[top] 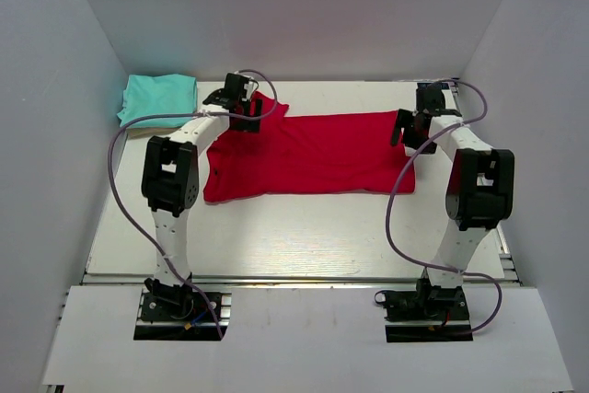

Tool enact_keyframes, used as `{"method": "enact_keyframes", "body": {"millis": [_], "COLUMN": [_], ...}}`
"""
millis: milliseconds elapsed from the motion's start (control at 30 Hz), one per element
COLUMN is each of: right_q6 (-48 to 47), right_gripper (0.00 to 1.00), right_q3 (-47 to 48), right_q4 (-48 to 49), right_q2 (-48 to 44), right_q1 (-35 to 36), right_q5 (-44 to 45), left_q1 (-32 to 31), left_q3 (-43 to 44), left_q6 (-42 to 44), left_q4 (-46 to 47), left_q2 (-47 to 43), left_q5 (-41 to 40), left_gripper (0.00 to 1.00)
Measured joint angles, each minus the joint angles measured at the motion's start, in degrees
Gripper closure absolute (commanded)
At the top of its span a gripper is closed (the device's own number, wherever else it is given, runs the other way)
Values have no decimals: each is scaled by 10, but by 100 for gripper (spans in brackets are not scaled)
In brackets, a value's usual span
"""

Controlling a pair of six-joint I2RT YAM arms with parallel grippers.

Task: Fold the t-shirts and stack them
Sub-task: Fold the flattened tshirt in 1/3 of the way

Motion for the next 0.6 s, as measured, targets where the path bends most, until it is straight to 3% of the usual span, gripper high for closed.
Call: {"method": "enact_keyframes", "body": {"millis": [167, 267, 467, 600], "right_q6": [1, 4, 18, 21], "right_gripper": [10, 10, 10, 10], "right_q3": [22, -4, -137, -202], "right_q4": [-9, 1, 37, 62], "right_q2": [-12, -54, -167, -181], "right_q1": [0, 0, 0, 0], "right_q5": [-9, -31, -116, -161], "left_q1": [9, 9, 0, -8], "left_q3": [37, 11, -180, -326], "left_q6": [2, -10, -68, -103], "left_q4": [-25, -27, -13, 40], "left_q2": [4, -28, -189, -279], "left_q5": [14, 28, 114, 178], "left_gripper": [0, 0, 0, 0]}}
